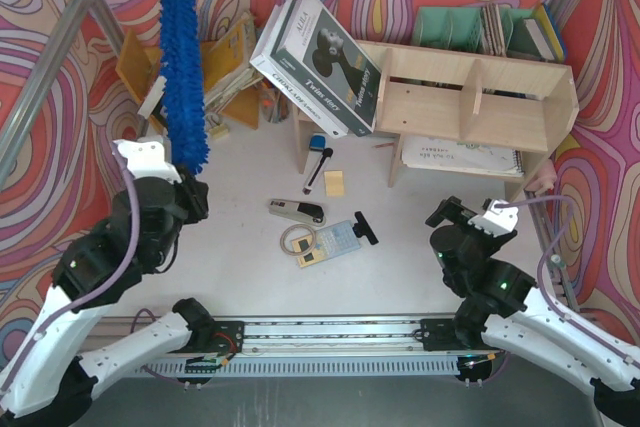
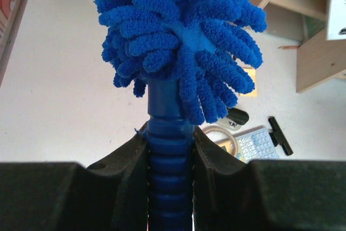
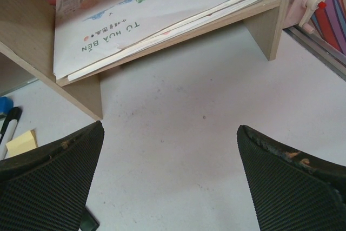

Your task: Dust the bookshelf with a duster

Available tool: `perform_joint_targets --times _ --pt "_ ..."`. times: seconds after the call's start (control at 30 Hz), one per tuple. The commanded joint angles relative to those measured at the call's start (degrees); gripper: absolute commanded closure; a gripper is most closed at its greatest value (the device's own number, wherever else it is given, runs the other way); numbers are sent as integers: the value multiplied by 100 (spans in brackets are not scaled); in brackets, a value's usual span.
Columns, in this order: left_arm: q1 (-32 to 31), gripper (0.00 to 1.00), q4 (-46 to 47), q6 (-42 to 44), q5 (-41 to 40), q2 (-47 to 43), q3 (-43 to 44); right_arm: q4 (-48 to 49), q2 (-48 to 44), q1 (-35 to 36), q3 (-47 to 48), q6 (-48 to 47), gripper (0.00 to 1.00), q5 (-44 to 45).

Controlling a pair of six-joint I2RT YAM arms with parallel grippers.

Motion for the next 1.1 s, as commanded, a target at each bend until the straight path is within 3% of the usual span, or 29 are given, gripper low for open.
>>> perform_joint_targets --times 0.0,0.53,0.63,0.8,1.07 --pt "17 100 706 644 49 -207 272 -23 -155 -2 120 -209 1 -129" --pt "-278 100 1746 1152 1638 408 1310 -958 661 -1 821 450 1 -435" --pt "-1214 100 2128 1496 1126 670 1368 -949 675 -7 847 460 1 -460" --pt "-3332 100 3025 2830 -603 1360 1601 -1114 805 -2 882 670 1 -501" --pt "-4117 100 3714 2939 -449 2002 1385 -1454 829 -2 1053 933 1 -577"
